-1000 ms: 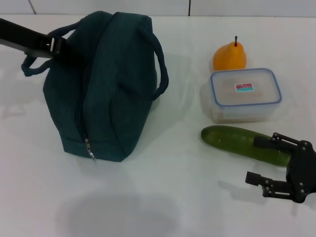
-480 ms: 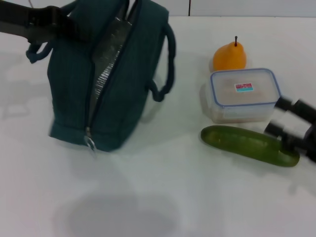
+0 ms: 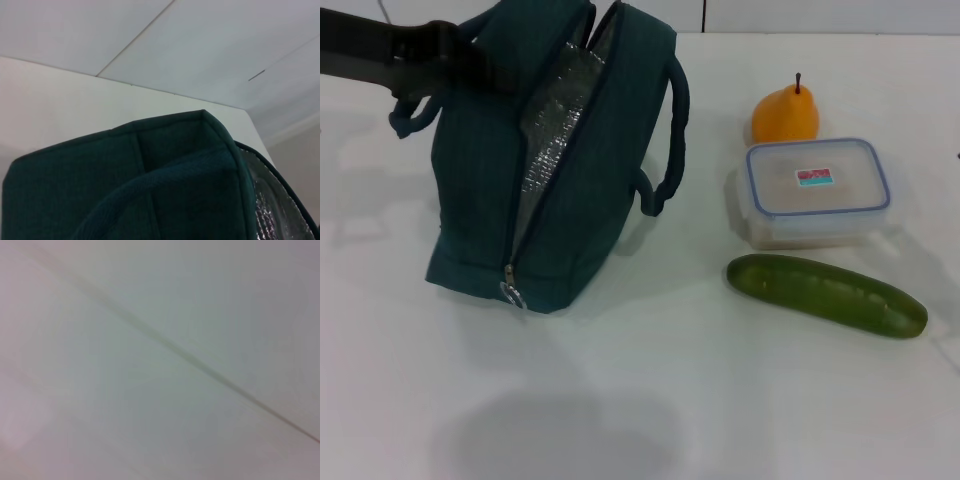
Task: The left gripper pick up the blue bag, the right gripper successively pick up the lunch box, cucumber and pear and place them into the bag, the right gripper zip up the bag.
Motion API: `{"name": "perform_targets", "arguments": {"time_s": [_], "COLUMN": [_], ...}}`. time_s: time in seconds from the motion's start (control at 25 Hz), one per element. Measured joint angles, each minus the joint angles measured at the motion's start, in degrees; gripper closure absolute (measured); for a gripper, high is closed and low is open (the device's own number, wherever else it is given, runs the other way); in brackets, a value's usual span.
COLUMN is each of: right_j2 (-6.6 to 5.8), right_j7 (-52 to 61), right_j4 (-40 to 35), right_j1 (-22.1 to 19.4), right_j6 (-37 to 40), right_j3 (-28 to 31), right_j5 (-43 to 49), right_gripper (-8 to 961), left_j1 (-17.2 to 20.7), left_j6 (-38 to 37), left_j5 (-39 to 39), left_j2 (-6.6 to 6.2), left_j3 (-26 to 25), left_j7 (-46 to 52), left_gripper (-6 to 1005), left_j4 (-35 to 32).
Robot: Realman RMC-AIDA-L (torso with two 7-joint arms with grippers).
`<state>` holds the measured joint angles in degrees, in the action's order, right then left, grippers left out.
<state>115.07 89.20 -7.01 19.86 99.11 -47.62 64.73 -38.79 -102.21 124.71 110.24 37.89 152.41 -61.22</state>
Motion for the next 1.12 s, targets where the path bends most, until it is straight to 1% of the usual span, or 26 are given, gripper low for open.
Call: {"name": "perform_targets", "arguments": {"time_s": [0.12, 0.24, 0.32, 0.44, 0.56, 0.64, 0.72, 0.76, 0.96, 1.12], "right_j2": [0.09, 0.37, 0.52, 0.62, 0.65, 0.69, 0.73, 0.74, 1.08, 1.11], "right_j7": [5.3, 4.1, 1.0, -4.3, -7.3, -8.3, -8.7, -8.8, -10.5, -11.2], "right_j4": [-0.3, -1.5, -2.1, -3.1, -6.6, -9.5, -12.0, -13.9, -18.0, -18.5], "right_j1": [0.3, 2.7, 5.5, 11.0, 15.8, 18.3, 20.5, 22.1, 26.1, 27.7], "right_j6": [-0.9, 0.3, 0.8, 2.1, 1.4, -1.0, -4.7, -7.7, -18.1, -24.3], "right_j3": [-0.3, -0.8, -1.2, -2.6, -6.3, -9.1, -12.5, -15.2, -23.8, -29.4], "right_j5": [-0.8, 0.0, 0.3, 0.3, 0.3, 0.3, 0.3, 0.3, -0.2, -0.3], "right_gripper": [126, 128, 129, 130, 130, 131, 131, 131, 132, 133], "left_j1": [0.1, 0.1, 0.1, -0.1, -0.2, -0.3, -0.4, -0.4, -0.7, -1.3], "left_j6": [0.2, 0.5, 0.8, 0.9, 0.9, 0.9, 0.9, 1.0, 1.0, 1.0], "left_j5": [0.0, 0.0, 0.0, 0.0, 0.1, 0.2, 0.2, 0.2, 0.3, 0.3], "left_j2": [0.30, 0.61, 1.00, 1.43, 1.63, 1.67, 1.68, 1.68, 1.87, 1.93], "left_j3": [0.0, 0.0, 0.2, 0.4, 0.4, 0.4, 0.4, 0.4, 0.6, 0.7], "left_j7": [-0.1, -0.2, -0.4, -0.7, -0.9, -1.0, -1.2, -1.3, -1.5, -1.8], "left_gripper": [954, 954, 955, 955, 955, 955, 955, 956, 956, 956], "left_j4": [0.0, 0.0, 0.0, 0.0, 0.0, 0.0, 0.0, 0.0, 0.1, 0.1]}}
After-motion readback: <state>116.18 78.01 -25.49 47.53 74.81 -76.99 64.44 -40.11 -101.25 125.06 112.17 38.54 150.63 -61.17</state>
